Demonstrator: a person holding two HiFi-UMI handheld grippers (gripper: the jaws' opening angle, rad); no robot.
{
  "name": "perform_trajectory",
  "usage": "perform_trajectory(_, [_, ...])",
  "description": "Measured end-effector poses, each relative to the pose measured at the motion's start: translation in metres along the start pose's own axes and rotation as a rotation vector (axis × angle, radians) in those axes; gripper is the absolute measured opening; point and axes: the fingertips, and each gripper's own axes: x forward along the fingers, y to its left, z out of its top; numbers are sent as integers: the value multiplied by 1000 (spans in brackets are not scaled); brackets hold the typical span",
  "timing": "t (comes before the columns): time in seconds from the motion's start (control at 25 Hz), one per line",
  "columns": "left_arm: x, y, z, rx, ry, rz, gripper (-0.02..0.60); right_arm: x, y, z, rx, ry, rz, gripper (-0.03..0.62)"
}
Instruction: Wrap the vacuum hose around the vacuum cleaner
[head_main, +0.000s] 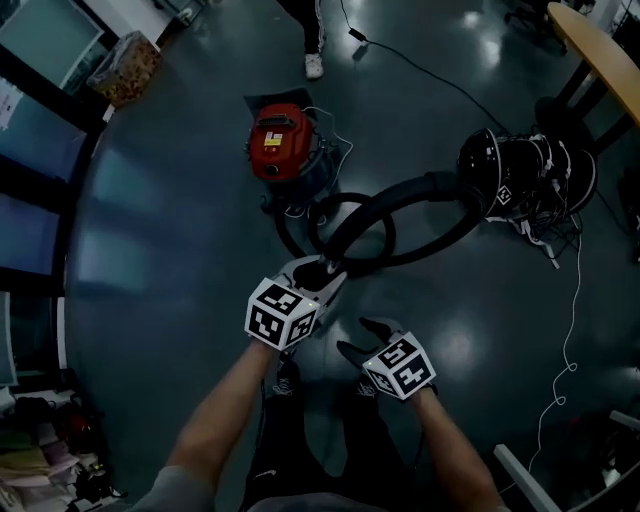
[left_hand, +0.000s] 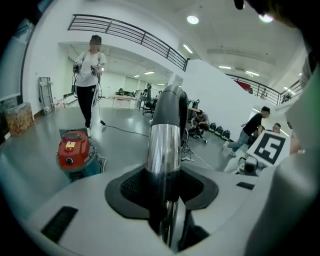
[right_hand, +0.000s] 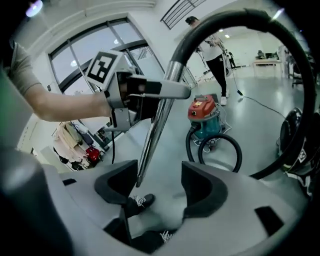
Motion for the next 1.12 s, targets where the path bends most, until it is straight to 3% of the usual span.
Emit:
perform_trajectory(0.24, [37, -4, -16, -166, -53, 1, 158, 53, -25, -28, 71, -51, 14, 279])
perform_trajectory(0.44, [62, -19, -28, -307, -82, -31, 158, 77, -32, -58, 91, -31, 32, 279])
perform_trajectory(0.72, [77, -34, -28, -511, -154, -32, 158, 70, -67, -98, 56, 26, -83, 275])
perform_trajectory(0.84, [83, -37, -36, -580, -162, -37, 158, 54, -81, -114, 44, 48, -142, 124])
perform_trajectory(0.96, [88, -37, -42, -623, -173, -38, 156, 42, -90, -122, 3, 87, -150, 120])
perform_trajectory(1.12, [103, -32, -48, -623, -180, -24, 156, 37, -104, -131, -1, 140, -128, 118])
